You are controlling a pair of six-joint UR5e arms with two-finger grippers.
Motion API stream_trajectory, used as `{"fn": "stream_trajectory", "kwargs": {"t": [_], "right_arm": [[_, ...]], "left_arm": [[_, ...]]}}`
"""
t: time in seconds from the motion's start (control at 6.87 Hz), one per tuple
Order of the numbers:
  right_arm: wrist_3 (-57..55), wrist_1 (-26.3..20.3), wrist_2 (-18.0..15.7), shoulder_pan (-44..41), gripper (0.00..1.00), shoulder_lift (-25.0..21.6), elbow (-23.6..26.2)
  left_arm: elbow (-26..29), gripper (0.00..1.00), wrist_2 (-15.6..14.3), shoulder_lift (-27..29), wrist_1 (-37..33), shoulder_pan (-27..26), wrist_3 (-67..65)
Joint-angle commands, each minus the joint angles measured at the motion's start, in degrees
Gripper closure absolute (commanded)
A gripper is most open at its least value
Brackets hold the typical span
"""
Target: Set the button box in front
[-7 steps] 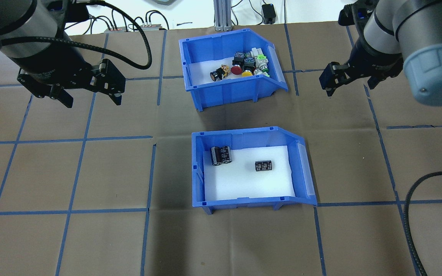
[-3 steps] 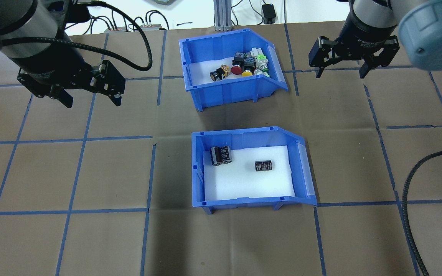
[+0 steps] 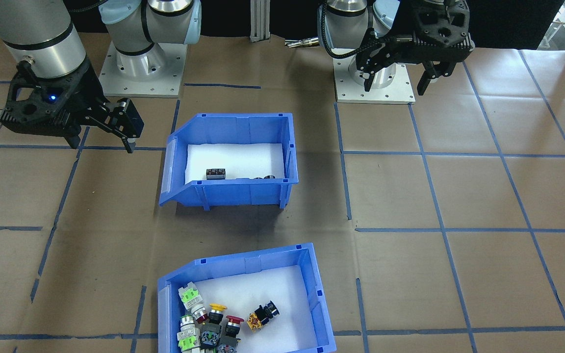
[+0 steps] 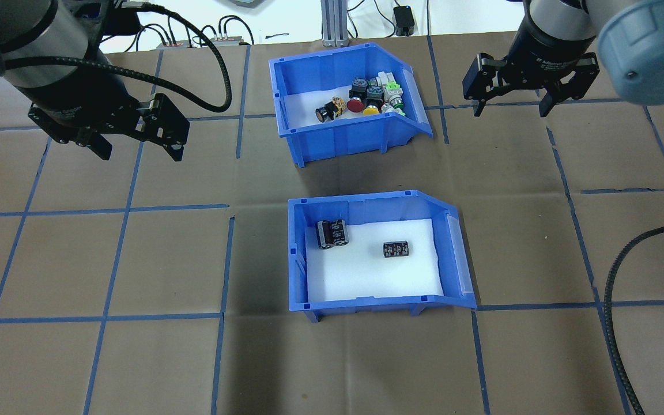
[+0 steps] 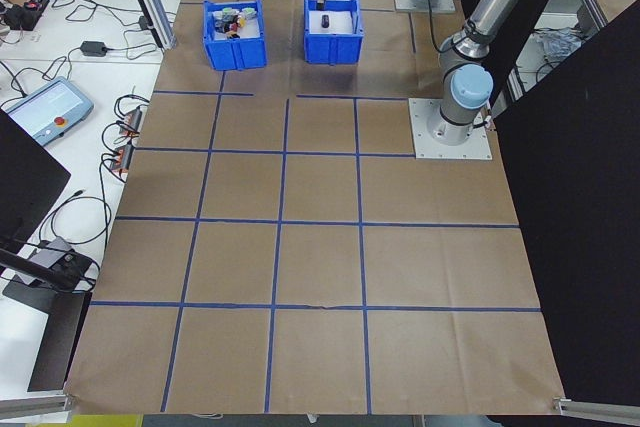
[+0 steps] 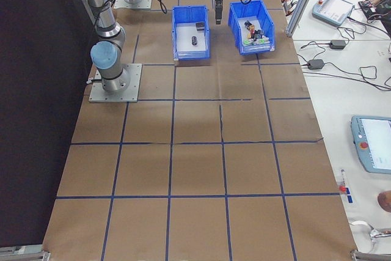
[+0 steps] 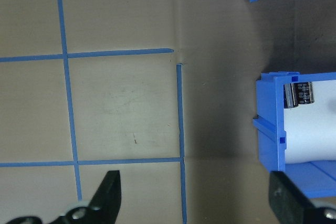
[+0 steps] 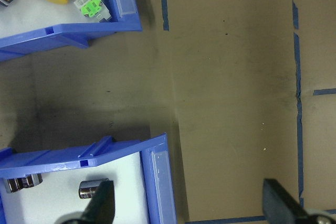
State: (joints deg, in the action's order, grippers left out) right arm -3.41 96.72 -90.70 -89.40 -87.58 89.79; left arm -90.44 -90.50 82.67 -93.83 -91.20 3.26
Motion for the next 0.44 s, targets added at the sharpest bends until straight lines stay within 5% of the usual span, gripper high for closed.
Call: {"fn": "stream_trajectory", "kwargs": {"t": [0.0, 0.29], "right_arm": [[0.1, 0.0, -0.2, 0.0, 0.0, 0.0, 0.0], [0.5, 0.0, -0.1, 0.0, 0.0, 0.0, 0.0]], "left_arm": [[0.0, 0.0, 0.0, 0.0, 0.0, 0.0, 0.8], [0.0, 0.0, -0.2, 0.0, 0.0, 0.0, 0.8]]}}
